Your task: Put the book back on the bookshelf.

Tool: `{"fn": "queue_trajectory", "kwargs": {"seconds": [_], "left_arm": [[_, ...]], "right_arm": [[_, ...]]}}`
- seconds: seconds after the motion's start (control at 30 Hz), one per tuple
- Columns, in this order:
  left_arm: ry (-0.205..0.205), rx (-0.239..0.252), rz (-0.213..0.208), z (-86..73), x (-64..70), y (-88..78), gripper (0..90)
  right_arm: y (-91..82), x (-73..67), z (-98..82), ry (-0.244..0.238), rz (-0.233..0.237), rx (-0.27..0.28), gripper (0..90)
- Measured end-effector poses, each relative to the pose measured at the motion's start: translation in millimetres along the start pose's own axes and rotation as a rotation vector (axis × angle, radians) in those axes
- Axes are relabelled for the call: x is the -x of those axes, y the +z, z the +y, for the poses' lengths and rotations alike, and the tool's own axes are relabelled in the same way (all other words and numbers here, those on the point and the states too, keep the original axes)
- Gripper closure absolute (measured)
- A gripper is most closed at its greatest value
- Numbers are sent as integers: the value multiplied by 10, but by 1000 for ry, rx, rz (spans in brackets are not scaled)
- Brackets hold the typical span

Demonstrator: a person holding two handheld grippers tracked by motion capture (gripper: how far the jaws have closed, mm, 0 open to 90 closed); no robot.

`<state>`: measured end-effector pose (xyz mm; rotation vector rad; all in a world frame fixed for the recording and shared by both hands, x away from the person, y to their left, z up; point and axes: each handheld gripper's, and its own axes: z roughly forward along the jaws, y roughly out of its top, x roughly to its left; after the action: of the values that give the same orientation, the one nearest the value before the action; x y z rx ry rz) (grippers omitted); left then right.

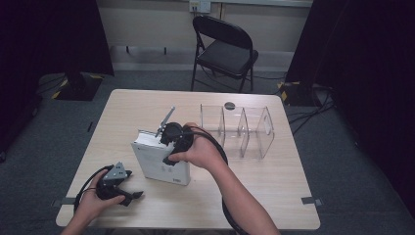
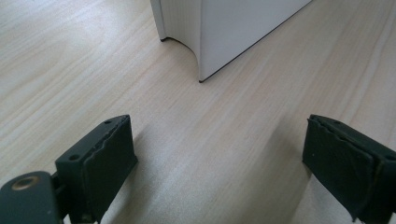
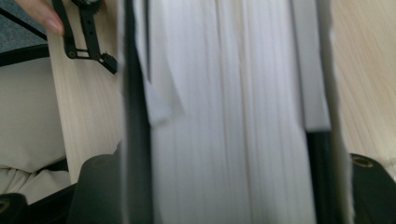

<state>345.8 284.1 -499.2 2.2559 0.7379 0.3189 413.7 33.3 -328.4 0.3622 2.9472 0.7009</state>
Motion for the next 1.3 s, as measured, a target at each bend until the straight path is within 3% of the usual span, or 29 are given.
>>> {"fn": "queue_trajectory", "kwargs": {"seconds": [0.23,0.4,0.47,0.93,1.13,1.3], "left_arm": [[-5,25,-4,-29,-3,8,64],[-3,23,-6,-28,-1,9,59],[-3,19,-9,-27,2,11,55],[1,15,-11,-25,3,14,41],[-8,21,-11,-25,9,20,39],[-8,22,-13,-24,9,20,38]], "right_arm": [[58,16,51,-29,12,8,364],[60,24,47,-6,33,8,393],[62,24,49,-28,30,7,405],[69,13,78,-38,14,-29,441],[64,-10,90,6,32,-42,489],[44,-44,86,63,13,-52,508]]}}
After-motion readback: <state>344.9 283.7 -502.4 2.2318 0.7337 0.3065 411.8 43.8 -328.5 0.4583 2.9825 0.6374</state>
